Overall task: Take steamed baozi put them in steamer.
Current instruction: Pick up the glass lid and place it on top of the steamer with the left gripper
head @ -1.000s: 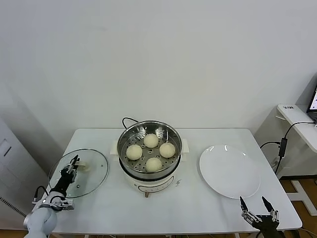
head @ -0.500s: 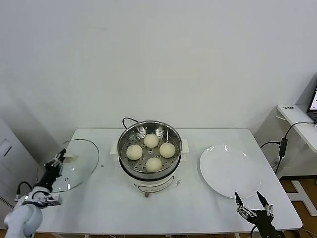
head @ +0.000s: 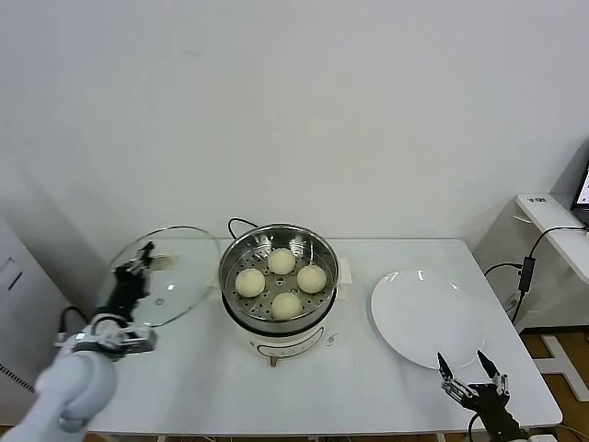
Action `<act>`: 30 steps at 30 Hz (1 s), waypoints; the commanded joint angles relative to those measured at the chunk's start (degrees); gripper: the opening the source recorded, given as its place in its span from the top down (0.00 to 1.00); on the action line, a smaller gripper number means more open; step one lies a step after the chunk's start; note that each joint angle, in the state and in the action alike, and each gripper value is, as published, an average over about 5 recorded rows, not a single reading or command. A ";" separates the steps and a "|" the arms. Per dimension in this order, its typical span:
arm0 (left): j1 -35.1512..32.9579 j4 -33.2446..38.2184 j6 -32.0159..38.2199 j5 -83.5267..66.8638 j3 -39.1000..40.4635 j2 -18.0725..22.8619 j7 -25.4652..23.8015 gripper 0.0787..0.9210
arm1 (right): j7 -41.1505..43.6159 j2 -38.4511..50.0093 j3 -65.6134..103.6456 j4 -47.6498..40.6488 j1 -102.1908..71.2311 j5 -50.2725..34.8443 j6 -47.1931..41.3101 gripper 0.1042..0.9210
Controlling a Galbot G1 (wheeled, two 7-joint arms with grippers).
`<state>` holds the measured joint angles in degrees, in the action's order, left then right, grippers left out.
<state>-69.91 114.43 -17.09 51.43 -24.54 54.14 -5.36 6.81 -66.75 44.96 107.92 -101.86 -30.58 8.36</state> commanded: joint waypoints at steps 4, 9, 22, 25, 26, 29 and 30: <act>18.25 3.12 -23.87 14.66 31.68 9.02 -5.36 0.96 | 0.51 -2.88 2.44 0.24 -1.83 1.52 -1.00 0.12; 21.33 -1.35 -24.72 18.16 35.88 13.11 -6.23 0.96 | 0.51 -3.75 2.86 0.53 -2.30 1.86 -0.95 0.12; 23.50 -8.25 -25.53 21.34 38.42 16.02 -7.56 0.96 | 0.51 -4.36 2.16 0.92 -2.58 2.65 -0.84 0.12; 23.89 -9.04 -25.61 21.50 39.05 16.17 -7.80 0.96 | 0.54 -4.38 2.11 0.72 -2.59 2.63 -0.75 0.12; 24.06 -9.35 -25.66 21.55 39.22 16.33 -7.88 0.96 | 0.57 -4.35 2.08 0.59 -2.61 2.63 -0.70 0.12; 24.52 -10.51 -25.73 21.71 39.52 16.89 -8.01 0.96 | 0.67 -4.24 2.00 0.36 -2.62 2.58 -0.59 0.12; 24.65 -10.84 -25.75 21.73 39.62 17.02 -8.01 0.96 | 0.69 -4.22 1.99 0.34 -2.61 2.54 -0.57 0.12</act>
<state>-47.71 107.77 -41.12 70.83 11.38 68.75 -12.74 7.42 -70.80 46.93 108.51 -104.36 -28.11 7.72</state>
